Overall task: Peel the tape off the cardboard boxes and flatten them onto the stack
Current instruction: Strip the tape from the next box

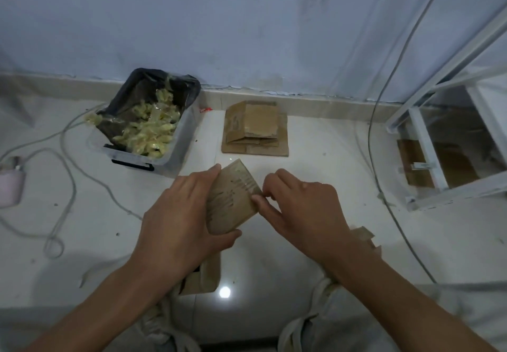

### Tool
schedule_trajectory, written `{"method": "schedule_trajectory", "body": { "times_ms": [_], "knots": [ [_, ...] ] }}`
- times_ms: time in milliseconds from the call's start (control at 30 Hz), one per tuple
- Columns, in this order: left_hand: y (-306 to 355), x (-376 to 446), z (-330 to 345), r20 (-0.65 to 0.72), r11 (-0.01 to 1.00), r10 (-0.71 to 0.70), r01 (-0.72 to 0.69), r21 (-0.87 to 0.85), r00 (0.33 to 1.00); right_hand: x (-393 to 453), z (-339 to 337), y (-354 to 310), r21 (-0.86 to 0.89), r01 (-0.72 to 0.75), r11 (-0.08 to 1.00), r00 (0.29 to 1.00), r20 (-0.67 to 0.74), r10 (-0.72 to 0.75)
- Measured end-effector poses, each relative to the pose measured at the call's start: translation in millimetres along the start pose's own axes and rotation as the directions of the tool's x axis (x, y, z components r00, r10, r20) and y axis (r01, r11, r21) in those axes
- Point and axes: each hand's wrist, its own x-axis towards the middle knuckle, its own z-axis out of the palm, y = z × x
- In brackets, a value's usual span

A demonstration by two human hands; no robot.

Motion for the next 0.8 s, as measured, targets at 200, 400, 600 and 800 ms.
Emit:
{"method": "schedule_trajectory", "body": {
  "times_ms": [200, 400, 600, 800],
  "knots": [
    [-6.8, 0.5, 0.2, 0.01, 1.0, -0.015, 0.015, 0.001, 1.0, 0.7, 5.2, 5.5, 0.019, 0.093, 0.996, 0.996, 0.012, -0.093],
    [-9.7, 0.9, 5.2, -0.037, 0.998, 0.023, -0.02, 0.06, 0.999, -4.2, 5.6, 5.4, -0.079, 0.179, 0.981, 0.983, 0.057, -0.174],
    [-12.7, 0.4, 7.9, 0.084, 0.995, 0.03, -0.038, 0.094, 0.996, -5.2, 12.1, -0.9, -0.059, 0.205, 0.977, 0.975, 0.097, -0.198],
    [-9.4, 4.7, -1.7, 0.123, 0.998, 0.029, -0.036, 0.058, 0.992, 4.1, 0.5, -2.7, 0.253, -0.259, 0.932, 0.962, 0.153, 0.226]
  ]
}}
